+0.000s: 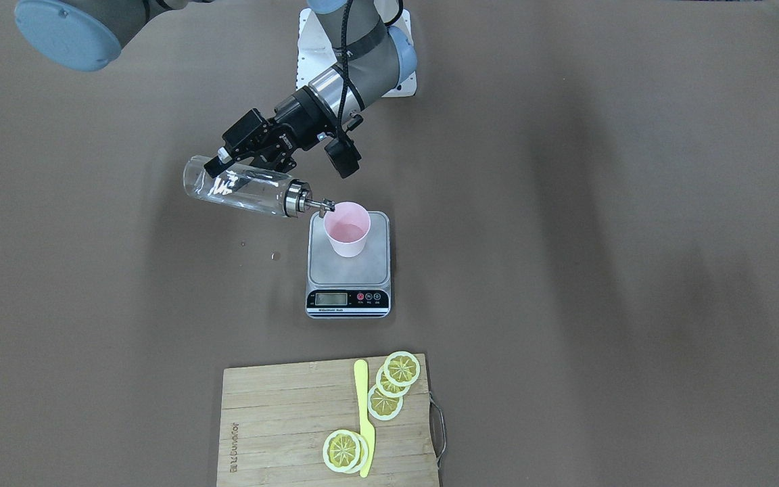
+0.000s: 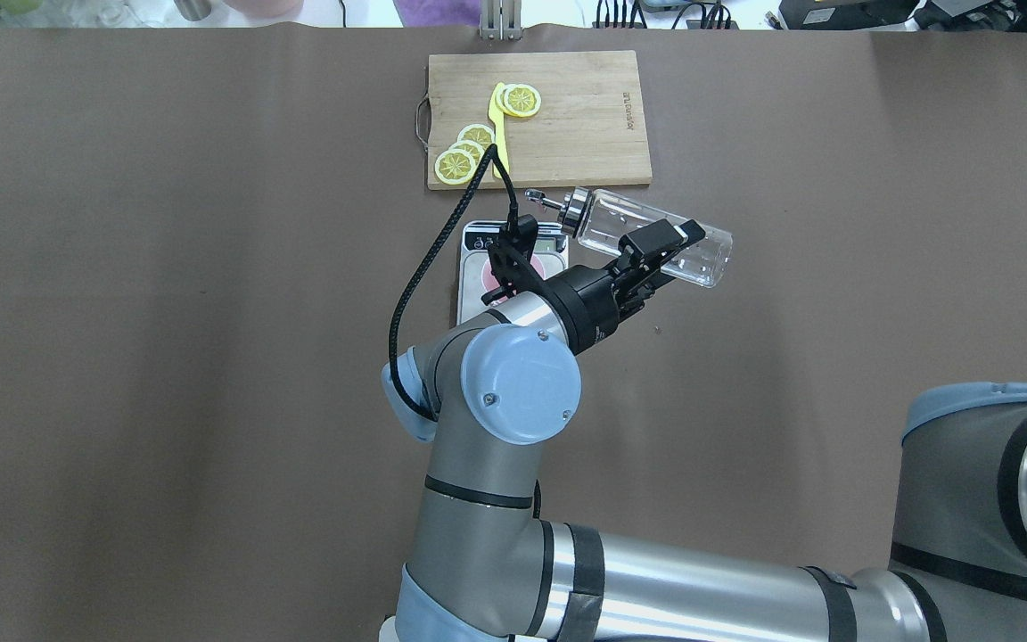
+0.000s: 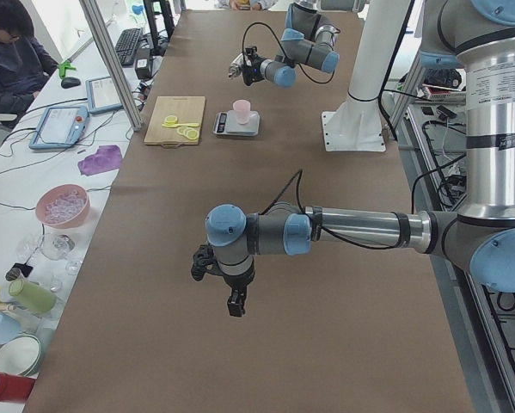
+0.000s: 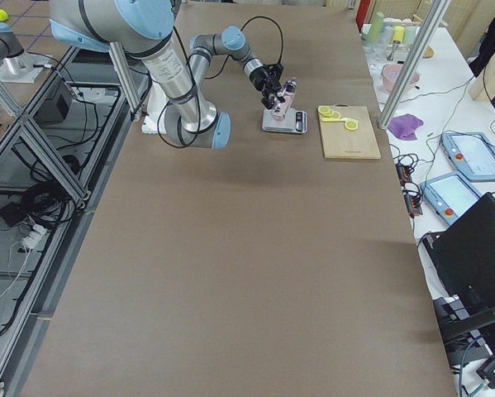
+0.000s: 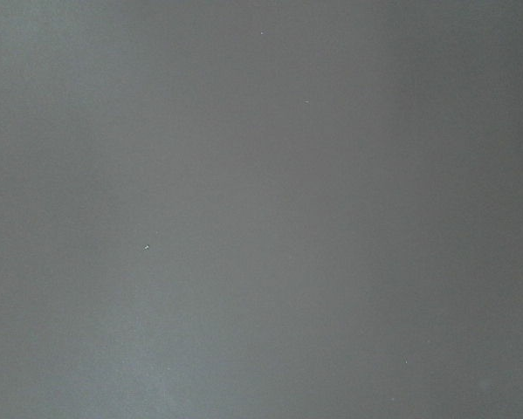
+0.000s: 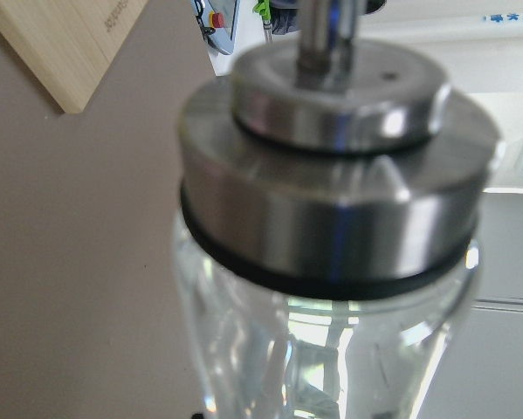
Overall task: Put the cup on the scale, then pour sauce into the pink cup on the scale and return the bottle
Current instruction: 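Raise the bottle upright and carry it away from the cup, right gripper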
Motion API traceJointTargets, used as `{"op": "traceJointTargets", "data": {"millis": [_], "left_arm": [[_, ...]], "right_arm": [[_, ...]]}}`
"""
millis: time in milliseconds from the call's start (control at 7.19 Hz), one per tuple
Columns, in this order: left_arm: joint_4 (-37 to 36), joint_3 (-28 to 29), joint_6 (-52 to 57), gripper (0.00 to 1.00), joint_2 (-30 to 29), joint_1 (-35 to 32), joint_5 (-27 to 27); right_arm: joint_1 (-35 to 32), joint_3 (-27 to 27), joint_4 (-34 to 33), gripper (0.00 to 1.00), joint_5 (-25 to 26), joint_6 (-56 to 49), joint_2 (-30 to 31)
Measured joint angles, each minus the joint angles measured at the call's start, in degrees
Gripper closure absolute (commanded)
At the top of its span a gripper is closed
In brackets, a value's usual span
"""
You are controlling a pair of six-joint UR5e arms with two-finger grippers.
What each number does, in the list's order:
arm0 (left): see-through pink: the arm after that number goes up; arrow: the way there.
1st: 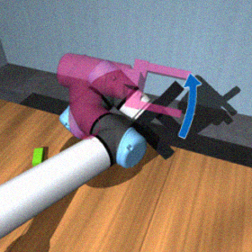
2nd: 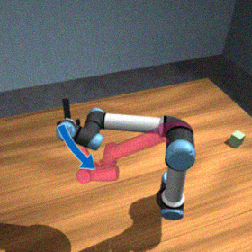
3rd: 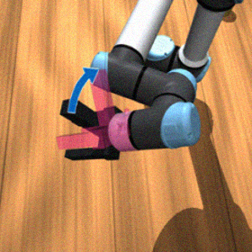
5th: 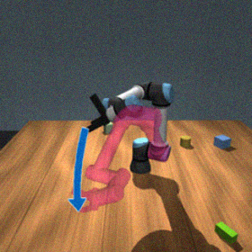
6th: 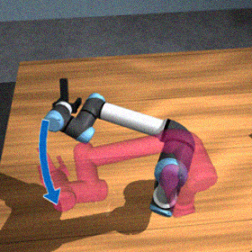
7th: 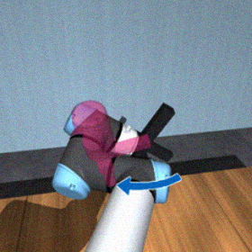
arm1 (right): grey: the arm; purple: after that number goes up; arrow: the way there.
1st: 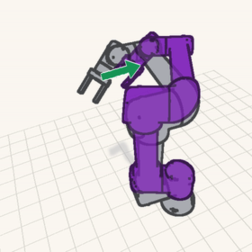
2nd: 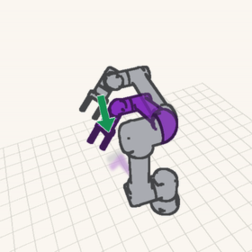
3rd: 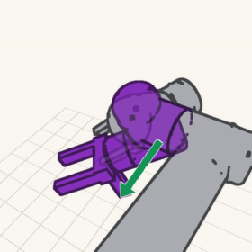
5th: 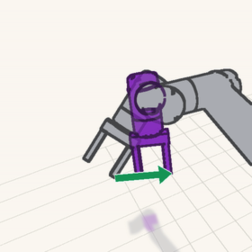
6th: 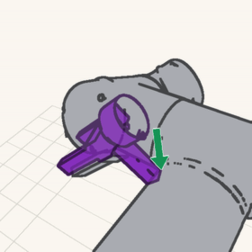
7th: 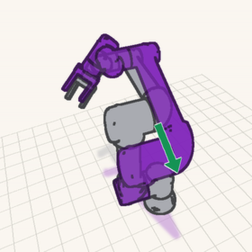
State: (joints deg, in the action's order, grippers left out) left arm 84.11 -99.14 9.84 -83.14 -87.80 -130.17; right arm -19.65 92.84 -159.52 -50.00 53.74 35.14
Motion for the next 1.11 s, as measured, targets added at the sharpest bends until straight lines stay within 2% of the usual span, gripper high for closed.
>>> {"op": "traceJointTargets", "data": {"millis": [278,557,1113], "left_arm": [[0.1,0.0,0.0,0.01,0.0,0.0,0.0],[0.2,0.2,0.1,0.01,0.0,0.1,0.1],[0.6,0.5,0.3,0.01,0.0,0.1,0.1]], "right_arm": [[-1.8,7.6,6.0,1.0,-0.5,-5.0,3.7],[-4.0,12.0,15.3,1.0,-2.9,-9.6,7.5],[-11.7,17.0,35.2,1.0,-13.9,-16.0,15.2]]}}
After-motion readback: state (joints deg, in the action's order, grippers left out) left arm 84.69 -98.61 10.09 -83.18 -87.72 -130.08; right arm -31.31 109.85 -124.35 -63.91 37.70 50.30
